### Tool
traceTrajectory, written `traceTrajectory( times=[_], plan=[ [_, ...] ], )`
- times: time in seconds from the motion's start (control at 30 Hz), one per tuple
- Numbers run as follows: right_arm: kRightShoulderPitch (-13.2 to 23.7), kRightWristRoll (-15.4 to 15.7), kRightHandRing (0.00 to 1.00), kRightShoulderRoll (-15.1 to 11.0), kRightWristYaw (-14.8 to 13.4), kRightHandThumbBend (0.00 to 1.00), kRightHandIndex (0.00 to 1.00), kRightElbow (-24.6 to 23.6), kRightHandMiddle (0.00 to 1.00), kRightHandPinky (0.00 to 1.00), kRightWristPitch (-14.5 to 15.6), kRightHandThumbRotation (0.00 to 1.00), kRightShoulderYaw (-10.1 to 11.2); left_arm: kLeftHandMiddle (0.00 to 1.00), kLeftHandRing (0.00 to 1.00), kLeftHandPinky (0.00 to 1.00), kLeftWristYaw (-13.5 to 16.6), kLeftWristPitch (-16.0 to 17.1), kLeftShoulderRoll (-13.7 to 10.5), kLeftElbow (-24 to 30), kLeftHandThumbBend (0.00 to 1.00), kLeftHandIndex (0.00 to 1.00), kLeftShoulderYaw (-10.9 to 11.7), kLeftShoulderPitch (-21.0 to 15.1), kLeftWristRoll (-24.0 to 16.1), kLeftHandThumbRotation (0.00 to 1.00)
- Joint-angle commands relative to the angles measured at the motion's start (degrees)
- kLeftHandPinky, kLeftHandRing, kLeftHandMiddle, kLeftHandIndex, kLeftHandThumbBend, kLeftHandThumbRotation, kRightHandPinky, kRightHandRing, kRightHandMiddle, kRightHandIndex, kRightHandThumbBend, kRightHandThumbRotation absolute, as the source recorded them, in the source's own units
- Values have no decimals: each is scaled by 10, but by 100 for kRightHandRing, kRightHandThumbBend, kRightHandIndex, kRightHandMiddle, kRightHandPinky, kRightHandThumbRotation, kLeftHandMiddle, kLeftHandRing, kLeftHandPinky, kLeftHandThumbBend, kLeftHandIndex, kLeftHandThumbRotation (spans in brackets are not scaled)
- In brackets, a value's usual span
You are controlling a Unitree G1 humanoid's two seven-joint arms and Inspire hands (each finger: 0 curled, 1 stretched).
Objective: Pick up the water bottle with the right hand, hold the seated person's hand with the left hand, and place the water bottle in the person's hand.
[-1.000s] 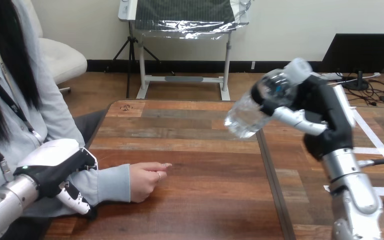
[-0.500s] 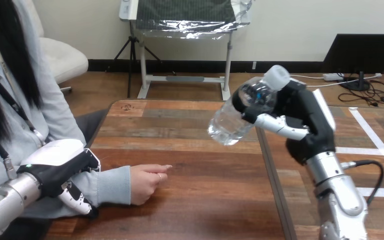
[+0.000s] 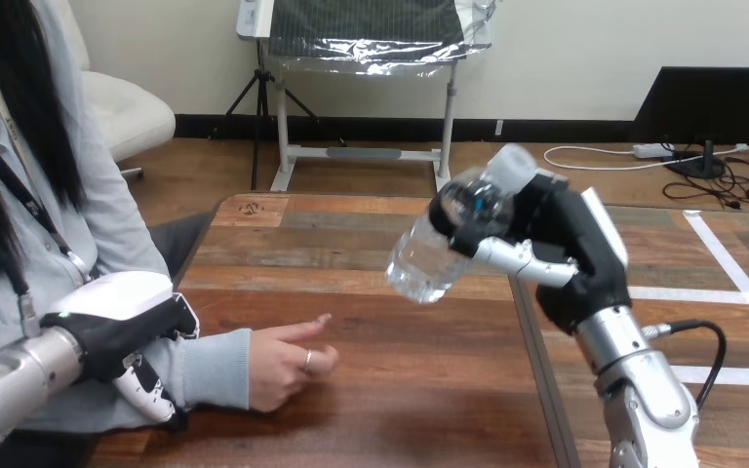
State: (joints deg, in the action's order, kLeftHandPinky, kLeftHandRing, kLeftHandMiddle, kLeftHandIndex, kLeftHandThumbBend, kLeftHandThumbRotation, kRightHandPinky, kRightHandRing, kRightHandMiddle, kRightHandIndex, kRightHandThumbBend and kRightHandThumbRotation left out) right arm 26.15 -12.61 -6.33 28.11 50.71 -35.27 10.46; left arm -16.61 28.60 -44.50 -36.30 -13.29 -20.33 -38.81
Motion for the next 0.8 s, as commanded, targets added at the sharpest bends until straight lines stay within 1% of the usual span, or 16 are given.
traceTrajectory(
  times=[0.0, 0.17, 0.43, 0.77],
  plan=[
    [51, -4, 36, 0, 3, 67, 44, 6, 45, 29, -21, 0, 2, 35, 28, 22, -9, 5, -20, 73, 82, 34, 3, -41, 7, 0],
    [55, -4, 37, 4, 1, 69, 45, 13, 45, 30, -14, 0, 2, 34, 28, 22, -15, 11, -22, 87, 84, 33, 9, -41, 13, 0],
    [63, 0, 38, 9, -4, 71, 45, 28, 45, 31, -14, 0, -1, 34, 28, 21, -43, -4, -27, 124, 86, 33, 17, -41, 20, 0],
    [73, 1, 39, 14, -1, 73, 45, 50, 45, 31, -15, 0, -1, 32, 26, 20, -60, -8, -31, 164, 90, 31, 29, -39, 42, 0]
  ],
)
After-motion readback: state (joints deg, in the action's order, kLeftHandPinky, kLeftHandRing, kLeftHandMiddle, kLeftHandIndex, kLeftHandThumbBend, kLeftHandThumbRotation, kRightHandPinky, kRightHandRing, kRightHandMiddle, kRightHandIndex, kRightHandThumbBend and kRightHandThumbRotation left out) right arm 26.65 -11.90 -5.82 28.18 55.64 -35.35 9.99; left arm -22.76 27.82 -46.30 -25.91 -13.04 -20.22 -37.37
